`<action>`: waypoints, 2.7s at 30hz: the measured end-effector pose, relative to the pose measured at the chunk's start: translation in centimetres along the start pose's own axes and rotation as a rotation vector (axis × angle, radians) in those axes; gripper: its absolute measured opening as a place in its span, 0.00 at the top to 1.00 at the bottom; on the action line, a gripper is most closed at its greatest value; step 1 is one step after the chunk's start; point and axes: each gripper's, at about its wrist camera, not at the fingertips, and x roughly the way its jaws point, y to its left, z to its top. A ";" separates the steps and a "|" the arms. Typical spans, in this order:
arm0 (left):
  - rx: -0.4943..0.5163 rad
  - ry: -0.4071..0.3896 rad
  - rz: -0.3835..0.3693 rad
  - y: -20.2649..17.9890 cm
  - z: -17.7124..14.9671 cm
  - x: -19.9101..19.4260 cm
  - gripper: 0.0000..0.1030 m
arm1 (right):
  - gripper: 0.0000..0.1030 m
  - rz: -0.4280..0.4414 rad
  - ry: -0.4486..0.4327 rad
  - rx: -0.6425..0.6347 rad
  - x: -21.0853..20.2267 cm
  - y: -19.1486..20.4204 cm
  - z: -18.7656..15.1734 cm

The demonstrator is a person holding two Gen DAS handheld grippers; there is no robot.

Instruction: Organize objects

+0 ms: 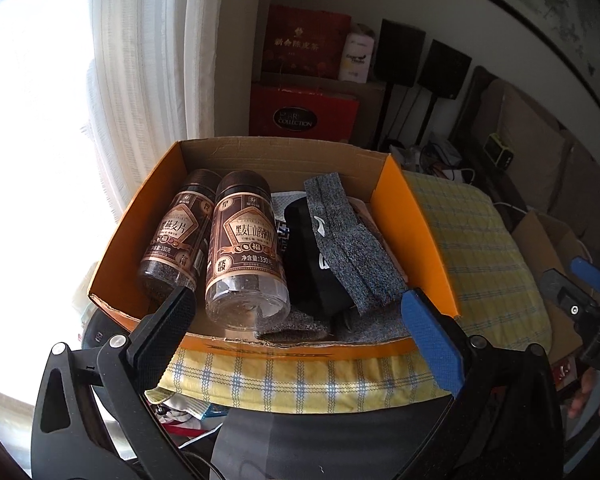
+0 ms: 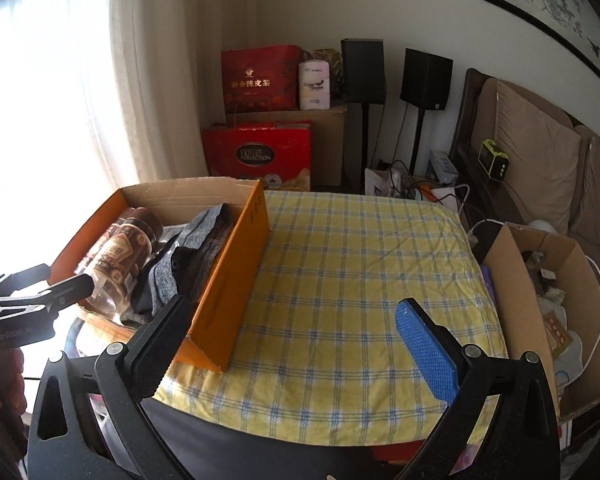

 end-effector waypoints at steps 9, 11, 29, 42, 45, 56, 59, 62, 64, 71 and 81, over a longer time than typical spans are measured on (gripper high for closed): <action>0.060 -0.015 0.013 -2.4 -2.0 -2.1 0.00 | 0.01 -0.040 0.001 0.020 -1.3 -1.1 -2.5; 0.069 -0.009 0.011 -2.9 -2.4 -2.3 0.00 | 0.01 -0.042 0.002 0.026 -1.6 -1.4 -3.0; 0.081 -0.038 0.036 -4.3 -3.2 -3.9 0.00 | 0.01 -0.077 -0.004 0.064 -3.4 -2.3 -4.5; 0.093 -0.036 0.021 -4.9 -3.8 -4.4 0.00 | 0.01 -0.081 -0.014 0.051 -3.9 -1.8 -4.1; 0.093 -0.036 0.011 -5.0 -3.9 -4.5 0.00 | 0.01 -0.085 -0.016 0.053 -4.1 -1.8 -4.1; 0.092 -0.037 0.028 -5.0 -4.0 -4.7 0.00 | 0.01 -0.094 -0.027 0.041 -4.5 -1.5 -4.2; 0.087 -0.036 0.027 -5.0 -3.9 -4.7 0.00 | 0.01 -0.089 -0.027 0.041 -4.5 -1.4 -4.2; 0.091 -0.039 0.029 -5.1 -3.9 -4.7 0.00 | 0.01 -0.092 -0.027 0.041 -4.5 -1.5 -4.2; 0.089 -0.035 0.028 -5.0 -3.9 -4.6 0.00 | 0.01 -0.093 -0.026 0.044 -4.4 -1.6 -4.1; 0.090 -0.034 0.028 -5.0 -4.0 -4.5 0.00 | 0.01 -0.092 -0.022 0.046 -4.3 -1.7 -4.2; 0.090 -0.042 0.032 -5.0 -3.9 -4.8 0.00 | 0.01 -0.090 -0.027 0.043 -4.3 -1.3 -4.3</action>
